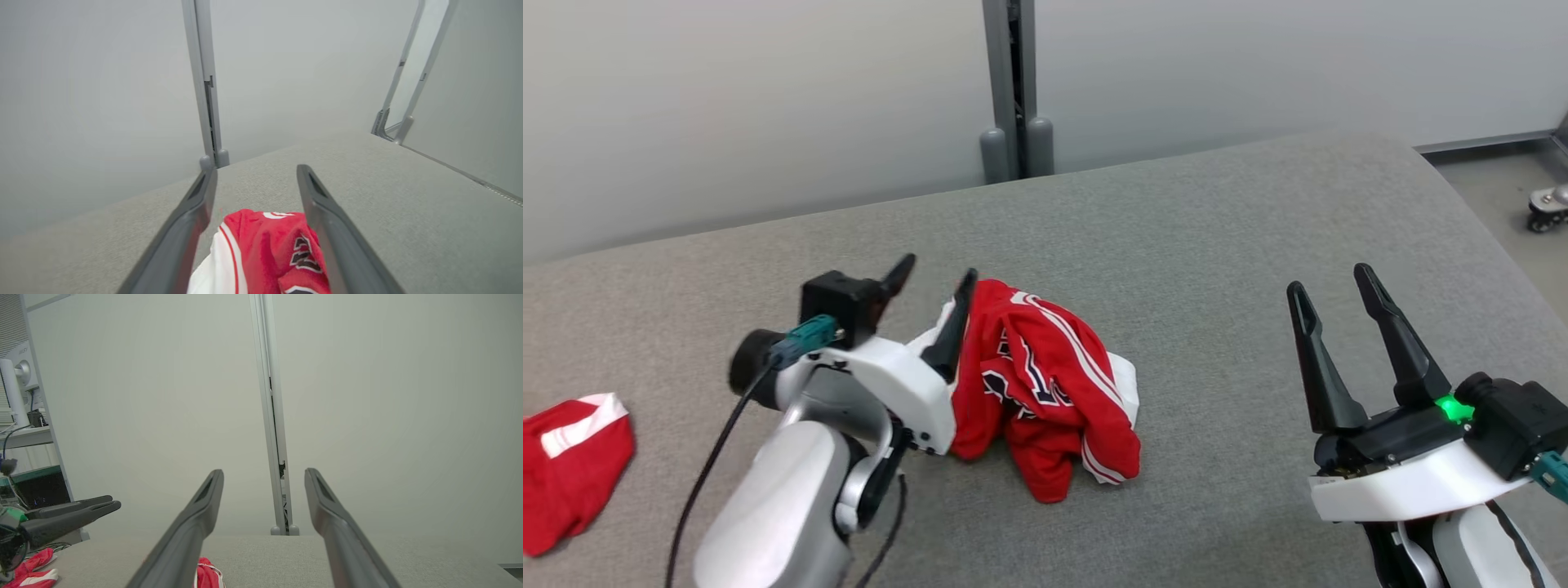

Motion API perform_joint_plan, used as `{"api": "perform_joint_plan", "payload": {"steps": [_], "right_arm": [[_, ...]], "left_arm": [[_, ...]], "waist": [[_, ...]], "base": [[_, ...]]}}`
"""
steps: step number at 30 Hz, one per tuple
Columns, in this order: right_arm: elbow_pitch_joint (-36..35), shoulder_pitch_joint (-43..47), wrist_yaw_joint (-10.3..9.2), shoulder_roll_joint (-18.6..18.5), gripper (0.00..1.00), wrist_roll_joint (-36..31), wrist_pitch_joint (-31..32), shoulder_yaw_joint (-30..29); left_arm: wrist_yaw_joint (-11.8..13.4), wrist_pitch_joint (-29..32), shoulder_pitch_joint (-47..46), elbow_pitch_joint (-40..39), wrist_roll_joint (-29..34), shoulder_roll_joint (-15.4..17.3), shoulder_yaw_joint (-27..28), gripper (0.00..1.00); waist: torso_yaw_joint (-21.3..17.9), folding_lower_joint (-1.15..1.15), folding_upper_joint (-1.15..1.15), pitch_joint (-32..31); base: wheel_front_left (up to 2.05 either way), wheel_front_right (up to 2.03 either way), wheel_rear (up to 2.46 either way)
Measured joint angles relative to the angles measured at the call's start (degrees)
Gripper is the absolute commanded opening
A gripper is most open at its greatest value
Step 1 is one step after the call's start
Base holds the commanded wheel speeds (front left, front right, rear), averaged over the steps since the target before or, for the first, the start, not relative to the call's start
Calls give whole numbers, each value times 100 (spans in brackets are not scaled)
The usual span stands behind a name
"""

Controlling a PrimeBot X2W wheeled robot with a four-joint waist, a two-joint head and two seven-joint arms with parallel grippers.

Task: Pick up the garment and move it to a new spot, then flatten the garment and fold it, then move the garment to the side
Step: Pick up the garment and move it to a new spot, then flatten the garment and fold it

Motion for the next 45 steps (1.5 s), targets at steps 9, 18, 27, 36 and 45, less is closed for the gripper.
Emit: {"api": "perform_joint_plan", "payload": {"steps": [9, 18, 27, 36, 45], "right_arm": [[-183, 226, 0, -9, 100, -21, 0, -149], [-237, 616, 0, 22, 100, -99, 0, -461], [-85, 739, 0, 80, 100, -274, 0, -504], [16, 628, 0, 15, 100, -290, 0, -450], [51, 609, 0, 8, 100, -252, 0, -354]], "left_arm": [[421, -414, 677, -964, 223, 365, 215, 100], [984, -1365, 1842, -1691, 115, 501, 875, 100], [1165, -1648, 2561, -1730, 74, 354, 832, 100], [1106, -1688, 2413, -1662, 73, 288, 688, 100], [1038, -1689, 2379, -1540, -32, 243, 646, 100]], "waist": [[299, 0, 0, -109], [408, 0, 0, -178], [494, 0, 0, -144], [566, 0, 0, -116], [526, 0, 0, -65]], "base": [[0, 0, 0], [0, 0, 0], [0, 0, 0], [0, 0, 0], [0, 0, 0]]}}
